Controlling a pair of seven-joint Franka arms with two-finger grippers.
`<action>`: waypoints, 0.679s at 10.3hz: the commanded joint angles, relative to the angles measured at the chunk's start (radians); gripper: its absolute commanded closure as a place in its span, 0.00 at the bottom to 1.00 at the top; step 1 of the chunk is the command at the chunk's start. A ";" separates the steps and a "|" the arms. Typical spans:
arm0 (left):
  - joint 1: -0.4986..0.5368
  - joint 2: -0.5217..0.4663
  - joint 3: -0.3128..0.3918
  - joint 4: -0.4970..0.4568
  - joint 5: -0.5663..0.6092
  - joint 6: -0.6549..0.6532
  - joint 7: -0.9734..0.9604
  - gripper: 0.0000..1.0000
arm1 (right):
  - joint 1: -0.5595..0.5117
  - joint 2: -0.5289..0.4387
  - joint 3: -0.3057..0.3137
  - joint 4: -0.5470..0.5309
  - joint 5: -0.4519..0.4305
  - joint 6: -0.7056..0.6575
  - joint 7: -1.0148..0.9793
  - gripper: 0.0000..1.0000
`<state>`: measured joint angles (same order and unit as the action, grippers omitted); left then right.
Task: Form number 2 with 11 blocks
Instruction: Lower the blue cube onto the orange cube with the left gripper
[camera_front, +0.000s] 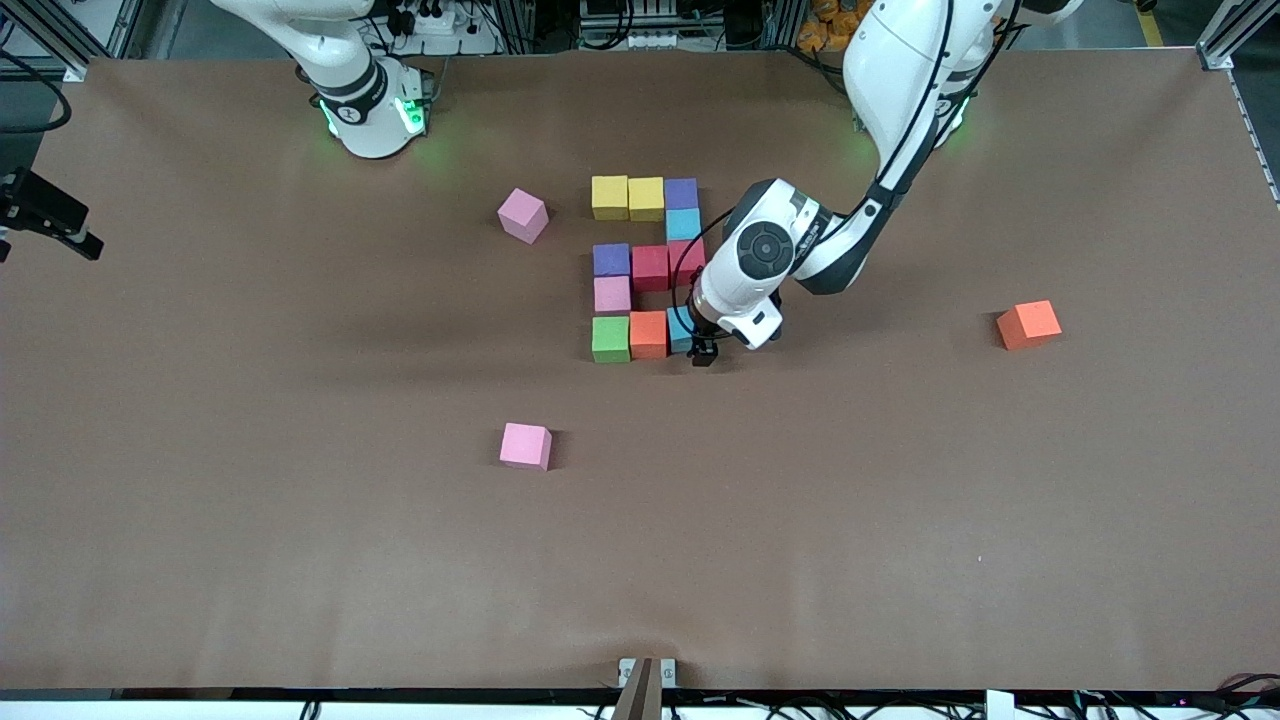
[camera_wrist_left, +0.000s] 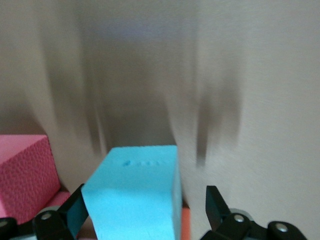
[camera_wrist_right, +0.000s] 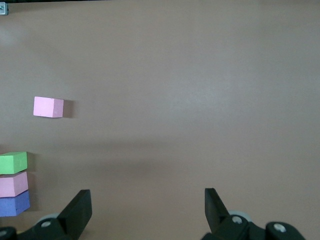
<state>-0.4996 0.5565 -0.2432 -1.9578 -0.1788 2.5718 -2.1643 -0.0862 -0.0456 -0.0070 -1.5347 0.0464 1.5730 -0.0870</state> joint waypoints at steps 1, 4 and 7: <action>0.023 -0.076 0.002 -0.003 0.028 -0.050 -0.022 0.00 | -0.017 0.007 0.010 0.022 0.012 -0.018 0.001 0.00; 0.047 -0.153 -0.002 0.019 0.027 -0.107 -0.022 0.00 | -0.017 0.007 0.010 0.024 0.010 -0.018 0.001 0.00; 0.070 -0.213 0.004 0.061 0.030 -0.227 0.047 0.00 | -0.017 0.007 0.010 0.024 0.009 -0.018 0.001 0.00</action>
<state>-0.4521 0.3809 -0.2413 -1.9197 -0.1743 2.4315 -2.1531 -0.0863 -0.0457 -0.0069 -1.5339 0.0464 1.5727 -0.0870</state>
